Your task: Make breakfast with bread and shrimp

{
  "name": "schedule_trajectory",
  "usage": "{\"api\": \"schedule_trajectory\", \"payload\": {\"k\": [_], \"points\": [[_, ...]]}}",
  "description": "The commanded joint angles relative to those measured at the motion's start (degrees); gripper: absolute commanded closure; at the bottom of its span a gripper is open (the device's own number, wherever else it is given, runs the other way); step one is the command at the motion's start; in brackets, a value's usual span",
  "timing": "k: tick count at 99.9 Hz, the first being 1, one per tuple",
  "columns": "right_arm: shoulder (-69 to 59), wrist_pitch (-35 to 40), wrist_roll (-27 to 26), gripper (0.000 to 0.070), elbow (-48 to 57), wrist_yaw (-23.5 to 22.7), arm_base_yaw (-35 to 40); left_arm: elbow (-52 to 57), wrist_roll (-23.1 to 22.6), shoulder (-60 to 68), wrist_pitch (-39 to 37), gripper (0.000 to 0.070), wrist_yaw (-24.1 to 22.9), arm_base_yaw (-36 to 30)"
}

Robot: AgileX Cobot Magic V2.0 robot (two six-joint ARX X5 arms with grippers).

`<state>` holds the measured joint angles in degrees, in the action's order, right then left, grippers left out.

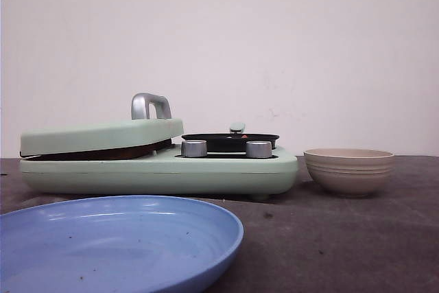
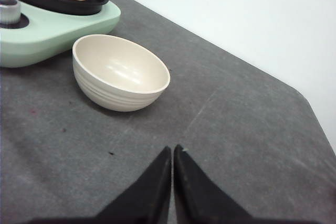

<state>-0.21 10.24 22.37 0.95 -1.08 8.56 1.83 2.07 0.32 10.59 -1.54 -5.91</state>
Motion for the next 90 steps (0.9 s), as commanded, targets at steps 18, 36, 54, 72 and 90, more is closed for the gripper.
{"api": "schedule_trajectory", "payload": {"k": [18,36,54,72,90], "points": [[0.00,0.55,-6.97,0.0699,-0.28,0.28,-0.20,-0.92,-0.24,-0.07,0.15,0.0700,0.04,-0.11],[0.00,-0.76,-6.97,0.0699,-0.26,-0.87,-0.22,-0.92,-0.24,-0.07,0.15,0.0700,0.04,-0.11],[0.00,-0.26,-6.97,0.0699,-0.26,-1.53,-0.24,-0.92,-0.24,-0.07,0.15,0.0700,0.04,-0.11],[0.00,-0.17,-8.85,0.0699,-0.26,-0.94,-0.33,-0.92,-0.24,-0.07,0.15,0.0700,0.04,-0.11],[0.00,-0.42,-17.40,0.0700,-0.28,0.68,0.44,-0.92,-0.24,-0.07,0.15,0.0700,0.04,-0.11]]}}
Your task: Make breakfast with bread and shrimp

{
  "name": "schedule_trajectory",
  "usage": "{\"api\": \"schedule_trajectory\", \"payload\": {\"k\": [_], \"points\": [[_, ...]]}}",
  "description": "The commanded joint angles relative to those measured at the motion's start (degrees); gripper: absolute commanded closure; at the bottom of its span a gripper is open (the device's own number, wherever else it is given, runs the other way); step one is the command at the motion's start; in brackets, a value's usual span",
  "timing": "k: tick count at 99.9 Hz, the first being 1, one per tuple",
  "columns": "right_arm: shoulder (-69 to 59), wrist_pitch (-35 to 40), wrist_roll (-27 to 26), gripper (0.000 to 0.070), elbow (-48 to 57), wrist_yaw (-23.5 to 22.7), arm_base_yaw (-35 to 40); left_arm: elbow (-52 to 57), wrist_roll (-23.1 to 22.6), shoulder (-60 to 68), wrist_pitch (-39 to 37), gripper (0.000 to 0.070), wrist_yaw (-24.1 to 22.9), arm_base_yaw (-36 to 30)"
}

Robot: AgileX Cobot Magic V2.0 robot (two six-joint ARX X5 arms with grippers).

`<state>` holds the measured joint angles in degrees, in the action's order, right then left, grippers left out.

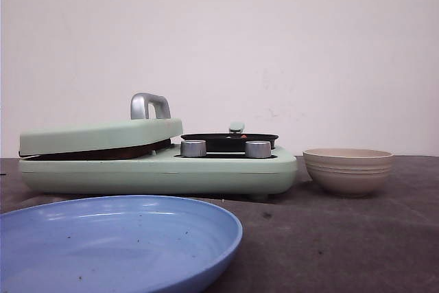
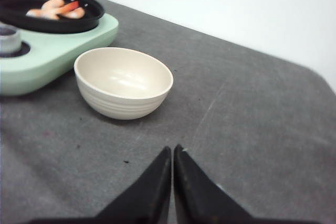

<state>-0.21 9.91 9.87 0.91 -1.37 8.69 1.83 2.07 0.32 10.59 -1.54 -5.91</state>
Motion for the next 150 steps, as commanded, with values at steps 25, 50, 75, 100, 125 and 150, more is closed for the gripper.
{"api": "schedule_trajectory", "payload": {"k": [25,50,75,100,125,150], "points": [[0.00,-0.83,-8.31,0.0699,-0.22,5.01,0.31,-0.92,-0.24,-0.07,0.15,0.0700,0.04,-0.11],[0.00,-0.76,-9.49,0.0700,-0.22,6.03,0.31,-0.92,-0.24,-0.07,0.15,0.0700,0.04,-0.11],[0.00,0.11,-9.42,0.0700,-0.22,6.32,0.28,-0.92,-0.24,-0.07,0.15,0.0700,0.04,-0.11],[0.00,-0.90,-9.44,0.0700,-0.22,5.92,0.28,-0.92,-0.24,-0.07,0.15,0.0700,0.04,-0.11],[0.00,-0.87,-9.44,0.0699,-0.22,5.92,0.28,-0.92,-0.24,-0.07,0.15,0.0700,0.02,-0.11],[0.00,-0.87,-9.44,0.0699,-0.22,5.92,0.28,-0.92,-0.24,-0.07,0.15,0.0700,0.04,-0.11]]}}
